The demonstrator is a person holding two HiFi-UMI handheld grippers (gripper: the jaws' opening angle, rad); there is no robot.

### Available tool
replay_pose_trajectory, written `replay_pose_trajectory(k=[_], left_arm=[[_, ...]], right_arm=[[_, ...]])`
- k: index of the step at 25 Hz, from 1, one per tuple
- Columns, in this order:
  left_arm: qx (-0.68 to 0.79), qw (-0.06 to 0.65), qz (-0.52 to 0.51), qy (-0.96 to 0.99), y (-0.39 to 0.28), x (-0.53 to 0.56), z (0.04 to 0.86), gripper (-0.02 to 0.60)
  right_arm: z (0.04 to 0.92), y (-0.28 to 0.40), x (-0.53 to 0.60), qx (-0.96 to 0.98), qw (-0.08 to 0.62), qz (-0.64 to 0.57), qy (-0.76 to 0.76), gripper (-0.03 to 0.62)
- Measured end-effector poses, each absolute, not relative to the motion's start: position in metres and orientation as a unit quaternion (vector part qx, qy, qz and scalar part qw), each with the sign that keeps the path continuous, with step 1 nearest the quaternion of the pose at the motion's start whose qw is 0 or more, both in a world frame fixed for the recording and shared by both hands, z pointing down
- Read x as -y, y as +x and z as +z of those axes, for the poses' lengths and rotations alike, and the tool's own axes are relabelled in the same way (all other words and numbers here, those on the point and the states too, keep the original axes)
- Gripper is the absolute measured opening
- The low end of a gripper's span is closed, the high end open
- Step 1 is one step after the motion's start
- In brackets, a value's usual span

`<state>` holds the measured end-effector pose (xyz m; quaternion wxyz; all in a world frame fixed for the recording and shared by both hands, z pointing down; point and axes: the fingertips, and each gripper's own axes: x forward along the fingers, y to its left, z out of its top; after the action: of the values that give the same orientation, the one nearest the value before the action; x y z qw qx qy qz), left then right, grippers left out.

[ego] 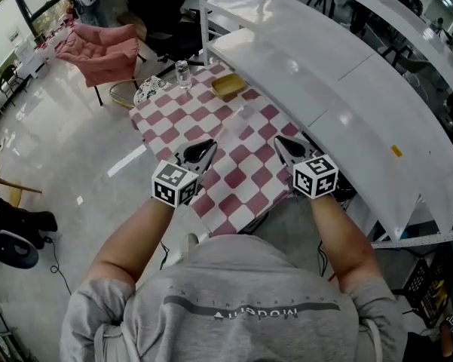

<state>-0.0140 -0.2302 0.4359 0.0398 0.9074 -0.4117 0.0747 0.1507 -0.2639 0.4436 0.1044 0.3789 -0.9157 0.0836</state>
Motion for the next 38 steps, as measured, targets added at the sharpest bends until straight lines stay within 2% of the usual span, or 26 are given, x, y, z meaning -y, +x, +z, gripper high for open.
replay_pose_trajectory(k=[14,25,38], left_arm=[[0.36,0.084,0.11,0.923,-0.063,0.221,0.507,0.04],[0.347,0.123,0.152,0.917,-0.06,0.192,0.565,0.04],[0.354,0.123,0.156,0.914,-0.062,0.186,0.57,0.04]], right_arm=[[0.523,0.093,0.238,0.892,0.137,0.163,0.398,0.026],[0.594,0.091,0.205,0.877,0.181,0.221,0.386,0.025],[0.612,0.089,0.194,0.879,0.193,0.235,0.367,0.025]])
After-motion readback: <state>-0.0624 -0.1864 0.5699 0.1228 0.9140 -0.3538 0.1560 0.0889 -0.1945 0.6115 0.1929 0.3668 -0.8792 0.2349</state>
